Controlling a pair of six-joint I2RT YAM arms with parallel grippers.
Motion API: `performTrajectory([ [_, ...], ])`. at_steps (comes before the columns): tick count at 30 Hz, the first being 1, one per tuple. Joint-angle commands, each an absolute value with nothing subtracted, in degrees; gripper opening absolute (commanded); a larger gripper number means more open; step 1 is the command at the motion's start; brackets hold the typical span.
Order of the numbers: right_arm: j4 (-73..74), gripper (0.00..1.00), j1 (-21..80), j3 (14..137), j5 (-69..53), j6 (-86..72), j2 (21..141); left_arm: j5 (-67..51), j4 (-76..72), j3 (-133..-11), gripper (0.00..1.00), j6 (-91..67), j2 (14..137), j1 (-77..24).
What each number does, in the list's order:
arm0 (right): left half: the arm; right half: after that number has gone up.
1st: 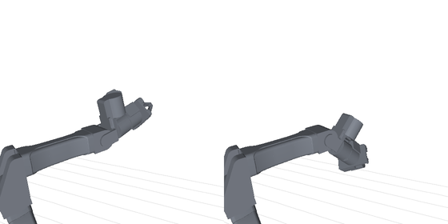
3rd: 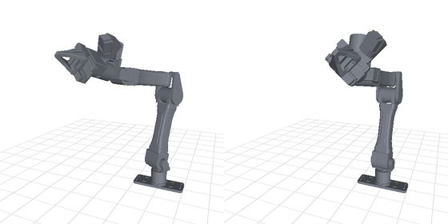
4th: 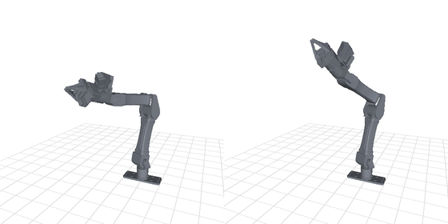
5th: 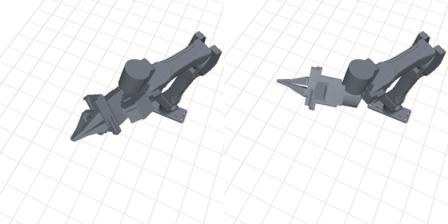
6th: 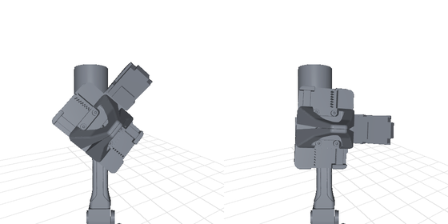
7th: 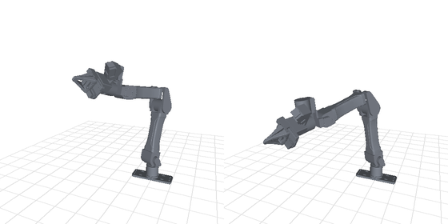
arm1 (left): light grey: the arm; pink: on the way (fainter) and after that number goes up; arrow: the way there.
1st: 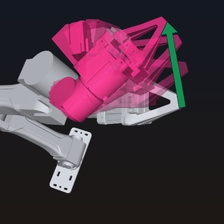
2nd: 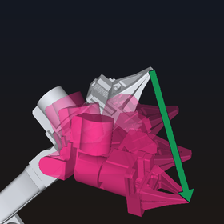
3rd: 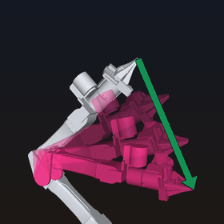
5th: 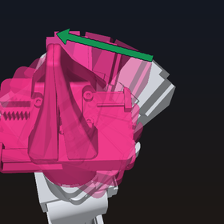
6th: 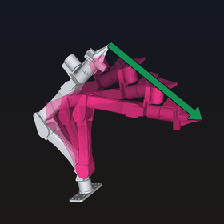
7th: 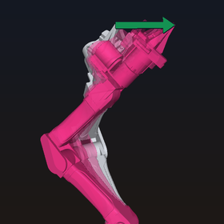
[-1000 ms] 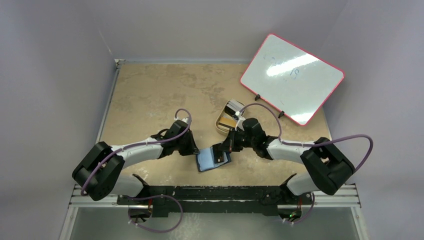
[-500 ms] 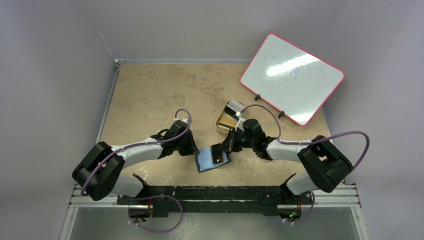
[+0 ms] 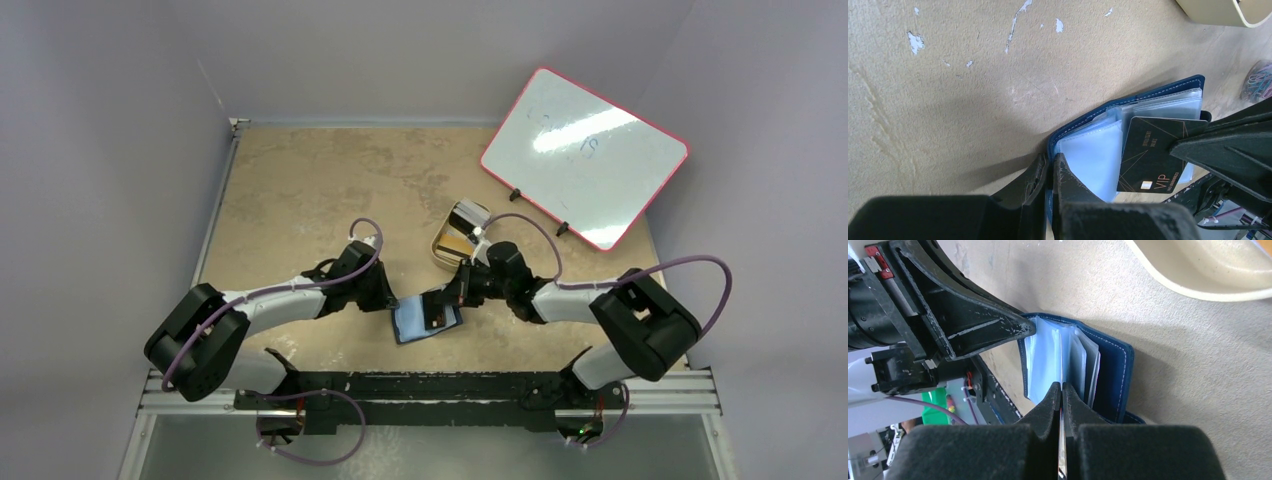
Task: Put the credit cards into the card holder
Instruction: Insert the credit card into the card holder.
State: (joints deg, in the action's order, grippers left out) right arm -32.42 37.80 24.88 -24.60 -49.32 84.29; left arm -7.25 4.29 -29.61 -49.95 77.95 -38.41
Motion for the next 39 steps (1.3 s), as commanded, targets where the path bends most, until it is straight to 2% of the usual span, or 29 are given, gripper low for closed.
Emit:
performTrajectory([
  [1,-37.1,0.0,37.5,23.9,-26.5,-50.1,85.2,-5.7,5.0,-28.6,0.0,-49.1,77.8,-38.7],
  [17,-40.3,0.0,37.6,24.1,-30.0,-49.5,89.6,-5.9,4.9,-28.9,0.0,-49.4,78.1,-38.7],
  [24,-38.2,0.03,37.5,26.2,-30.0,-49.4,91.2,-6.5,5.4,-29.5,0.0,-49.8,77.4,-38.7],
  [31,-36.9,0.02,37.6,25.9,-27.6,-51.8,91.9,-6.8,5.3,-29.6,0.0,-50.3,76.6,-38.7],
  [39,-34.0,0.1,39.2,28.8,-26.5,-50.6,93.2,-7.0,5.3,-29.2,0.0,-51.3,75.7,-38.6],
])
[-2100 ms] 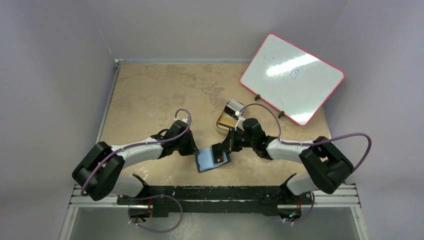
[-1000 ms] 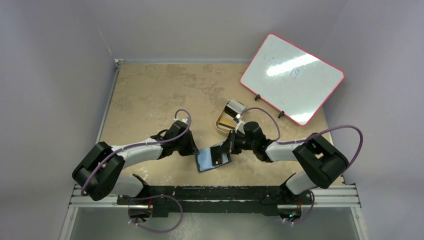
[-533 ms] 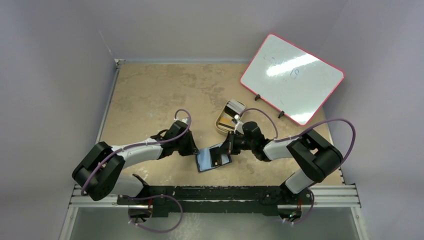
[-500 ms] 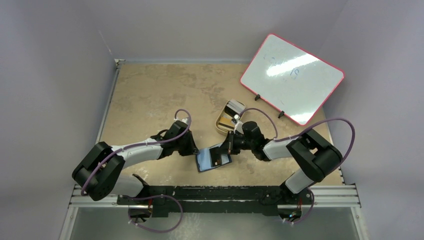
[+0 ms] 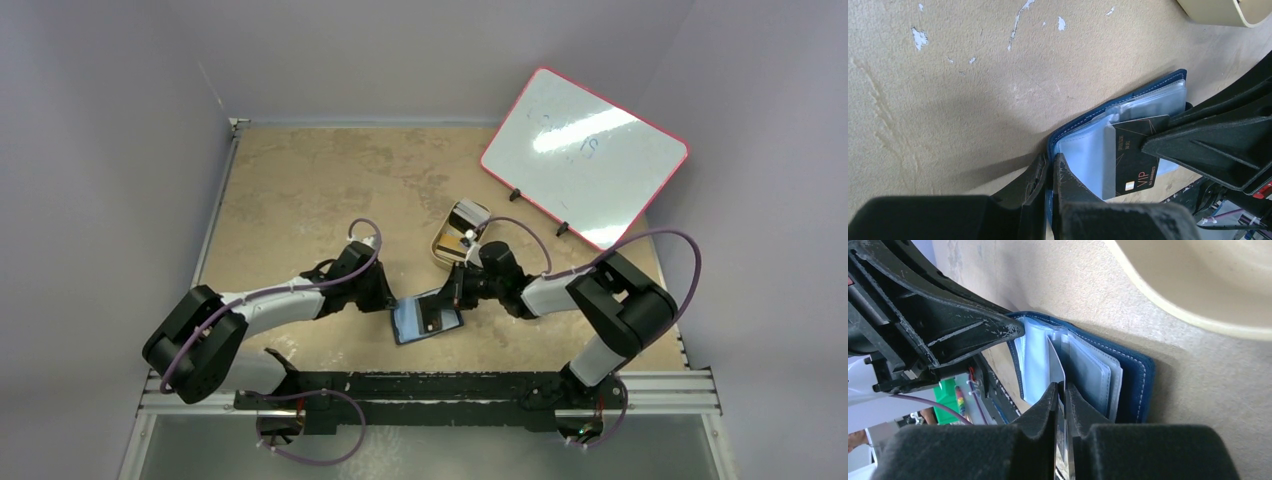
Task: Put the credit cards into the card holder
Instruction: Insert the credit card into the card holder.
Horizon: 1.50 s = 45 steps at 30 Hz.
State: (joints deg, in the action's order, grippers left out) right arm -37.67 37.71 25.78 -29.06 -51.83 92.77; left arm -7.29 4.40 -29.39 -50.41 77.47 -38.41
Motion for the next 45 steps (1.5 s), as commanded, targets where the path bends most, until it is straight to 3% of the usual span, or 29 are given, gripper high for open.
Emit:
performTrajectory([
  [1,-31.5,0.14,39.3,29.6,-25.4,-49.8,93.0,-7.0,5.3,-29.2,0.0,-51.6,75.5,-38.6],
  [8,-9.8,0.38,39.3,35.4,-14.3,-43.5,86.2,-6.9,5.0,-28.4,0.0,-52.2,74.8,-38.7],
  [13,-4.7,0.43,39.5,37.8,-12.9,-42.5,84.6,-6.7,5.0,-28.2,0.0,-52.8,74.0,-38.7],
  [25,-7.6,0.44,44.6,38.6,-15.1,-44.9,86.7,-7.5,3.2,-27.3,0.0,-54.9,73.4,-38.7],
  [40,-11.5,0.28,50.0,42.2,-17.6,-48.1,91.0,-8.4,1.4,-26.9,0.0,-56.2,72.7,-38.7],
  [45,-11.0,0.27,51.1,43.6,-17.2,-47.4,92.8,-8.7,1.1,-26.8,0.02,-56.7,71.8,-38.7],
])
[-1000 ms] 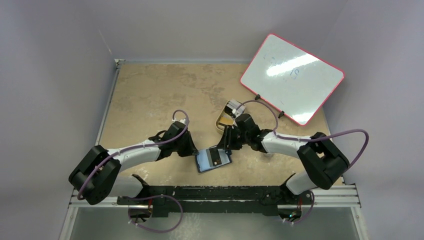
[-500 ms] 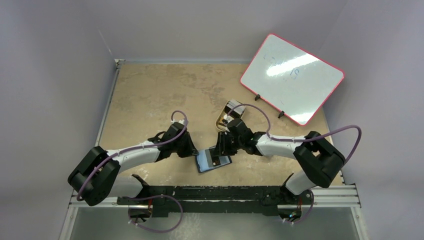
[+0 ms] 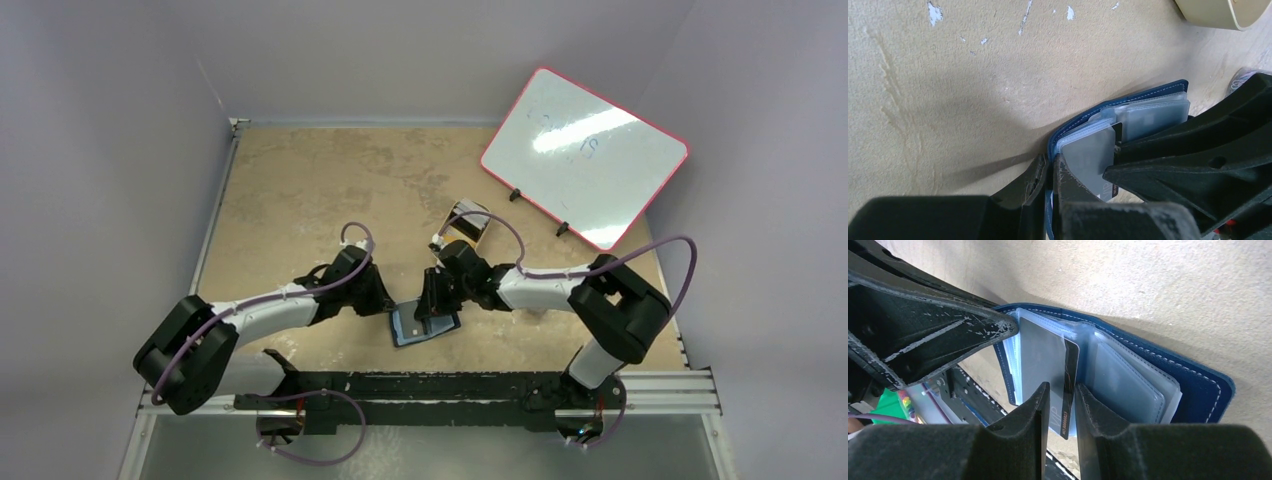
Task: Put the credit cards into the card holder
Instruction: Insert the credit card into the card holder, then pick up the credit card from the storage box.
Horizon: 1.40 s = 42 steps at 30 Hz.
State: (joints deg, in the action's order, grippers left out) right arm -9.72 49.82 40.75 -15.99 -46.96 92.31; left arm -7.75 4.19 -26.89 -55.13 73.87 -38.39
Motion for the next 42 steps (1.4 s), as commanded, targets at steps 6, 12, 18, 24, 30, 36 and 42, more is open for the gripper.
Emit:
performTrajectory([
  [6,-2.0,0.39,51.0,45.5,-14.5,-44.5,89.0,-8.8,2.1,-27.2,0.14,-56.1,71.2,-38.7],
  [12,5.4,0.49,50.6,49.0,-9.0,-40.9,85.8,-9.2,2.0,-27.4,0.17,-55.9,71.3,-38.7],
  [18,9.8,0.56,49.0,52.4,-4.9,-34.8,84.0,-9.4,2.4,-27.9,0.2,-55.8,71.3,-38.6],
  [24,15.7,0.61,47.6,60.7,6.0,-23.3,85.0,-9.4,2.8,-28.2,0.22,-55.6,71.1,-38.7],
  [30,17.9,0.63,43.6,65.9,14.0,-14.4,88.9,-9.5,2.8,-28.3,0.18,-55.5,71.2,-38.7],
  [36,14.1,0.64,39.3,68.4,19.1,-4.6,92.1,-9.7,2.6,-28.0,0.13,-55.5,70.9,-38.7],
  [42,11.0,0.65,37.9,70.8,22.4,2.9,96.6,-10.3,2.5,-28.2,0.08,-55.3,70.9,-38.7],
])
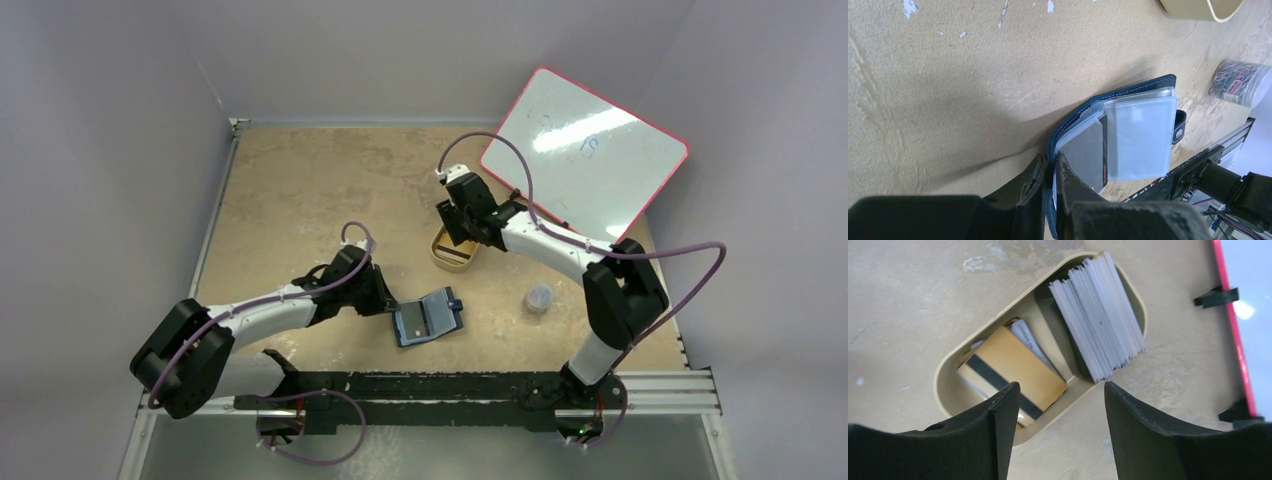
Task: Put the credit cards into the card holder
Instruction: Pick up the credit card from the storage box.
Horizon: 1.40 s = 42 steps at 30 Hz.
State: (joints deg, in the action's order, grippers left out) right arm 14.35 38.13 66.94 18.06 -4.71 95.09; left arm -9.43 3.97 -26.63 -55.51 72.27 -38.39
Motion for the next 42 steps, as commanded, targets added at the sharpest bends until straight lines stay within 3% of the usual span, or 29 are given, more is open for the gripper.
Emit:
performTrajectory([
  [1,10.9,0.65,37.9,71.3,23.1,3.8,97.3,-10.3,2.5,-28.1,0.08,-55.2,70.8,-38.7],
  [18,10.9,0.61,37.7,76.8,33.2,9.7,108.2,-10.7,2.5,-27.9,0.07,-55.3,70.5,-38.7],
  [38,13.9,0.38,37.8,79.5,34.2,9.0,107.3,-11.0,1.9,-27.4,0.06,-55.8,70.3,-38.7],
  [42,14.9,0.26,37.7,79.5,30.9,8.0,106.7,-10.7,2.4,-27.6,0.06,-55.7,70.4,-38.7],
])
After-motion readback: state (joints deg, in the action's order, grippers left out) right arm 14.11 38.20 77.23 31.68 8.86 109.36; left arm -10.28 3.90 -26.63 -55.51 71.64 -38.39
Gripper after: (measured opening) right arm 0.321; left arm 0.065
